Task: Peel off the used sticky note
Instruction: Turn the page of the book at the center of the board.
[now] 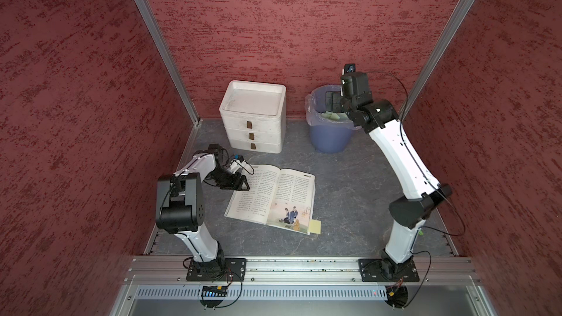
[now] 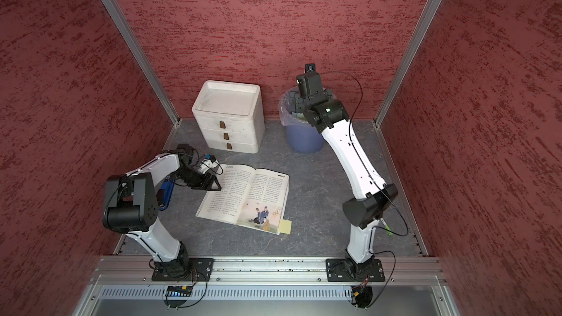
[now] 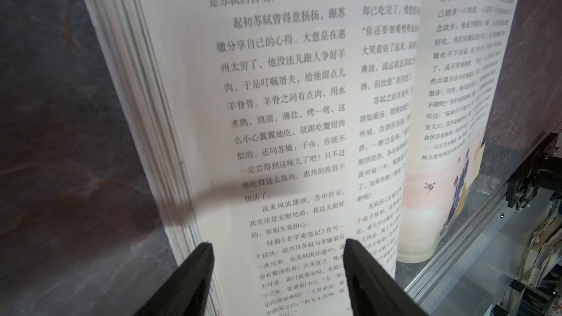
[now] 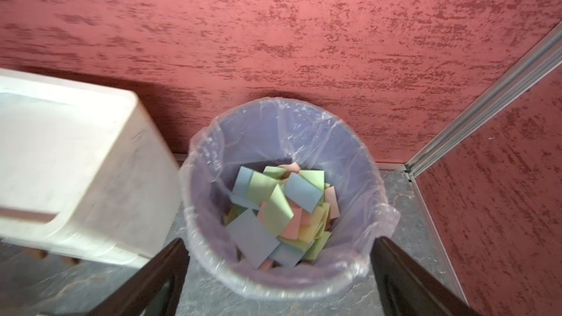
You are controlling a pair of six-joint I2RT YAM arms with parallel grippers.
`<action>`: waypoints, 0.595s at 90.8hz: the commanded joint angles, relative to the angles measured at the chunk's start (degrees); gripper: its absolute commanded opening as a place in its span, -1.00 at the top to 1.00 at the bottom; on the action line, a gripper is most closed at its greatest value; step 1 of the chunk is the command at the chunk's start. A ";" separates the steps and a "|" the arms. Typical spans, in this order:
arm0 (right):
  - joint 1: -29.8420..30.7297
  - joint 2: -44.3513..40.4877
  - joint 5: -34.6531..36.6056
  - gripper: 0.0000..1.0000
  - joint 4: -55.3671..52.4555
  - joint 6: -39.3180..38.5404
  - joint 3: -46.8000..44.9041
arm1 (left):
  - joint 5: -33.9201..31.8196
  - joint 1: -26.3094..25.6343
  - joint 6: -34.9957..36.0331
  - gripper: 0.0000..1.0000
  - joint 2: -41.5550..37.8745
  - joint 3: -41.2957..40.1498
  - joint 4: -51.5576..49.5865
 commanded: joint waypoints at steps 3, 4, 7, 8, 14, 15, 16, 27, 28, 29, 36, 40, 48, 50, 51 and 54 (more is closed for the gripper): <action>3.34 -11.26 -4.76 -0.97 2.95 8.54 -14.12 | 0.43 -0.88 -0.15 -0.23 1.44 -1.23 1.40; 3.74 -12.21 -5.25 -0.97 3.17 9.09 -15.54 | 0.37 -0.90 -0.15 -0.21 1.44 -1.29 1.44; 4.78 -14.68 -5.93 -0.97 3.49 10.68 -19.47 | 0.20 -1.00 -0.12 -0.16 1.37 -1.50 1.60; 5.21 -15.45 -6.06 -0.97 3.53 11.26 -20.63 | 0.17 -1.05 -0.05 -0.14 1.32 -1.64 1.67; 7.12 -20.22 -7.50 -0.97 3.46 14.86 -27.32 | -0.11 -1.31 0.14 -0.06 1.10 -2.19 2.05; 7.34 -20.99 -7.72 -0.97 3.38 15.55 -28.07 | -0.21 -1.34 0.17 -0.05 1.09 -2.25 2.03; 7.63 -21.38 -8.05 -0.97 3.25 16.20 -28.98 | -0.30 -1.40 0.18 -0.04 1.09 -2.28 2.02; 10.65 -28.28 -12.49 -0.97 4.48 24.51 -41.88 | -0.97 -2.24 0.45 0.03 1.17 -2.64 1.66; 10.91 -28.98 -13.07 -0.97 4.68 25.43 -42.65 | -1.03 -2.29 0.41 0.03 1.18 -2.61 1.61; 11.09 -29.41 -13.62 -0.97 4.78 26.28 -43.43 | -1.02 -2.35 0.35 0.03 1.13 -2.64 1.55; 12.93 -32.67 -18.32 -0.97 6.45 31.39 -50.74 | -1.07 -2.86 0.33 0.06 0.89 -2.91 1.54; 14.30 -33.58 -20.53 -0.97 6.85 33.85 -53.69 | -1.18 -3.23 0.30 0.09 0.76 -3.01 1.58; 17.50 -34.34 -24.54 -0.97 7.54 38.22 -57.93 | -1.68 -3.97 0.24 0.14 0.66 -3.22 1.46; 18.27 -34.40 -25.43 -0.97 8.01 39.09 -59.15 | -1.85 -4.13 0.17 0.14 0.61 -3.27 1.52; 18.59 -34.41 -25.74 -0.97 8.33 39.48 -59.72 | -1.96 -4.20 0.18 0.15 0.58 -3.36 1.59; 19.55 -34.44 -27.01 -0.97 9.65 40.80 -61.21 | -2.19 -4.36 0.20 0.16 0.40 -3.63 1.77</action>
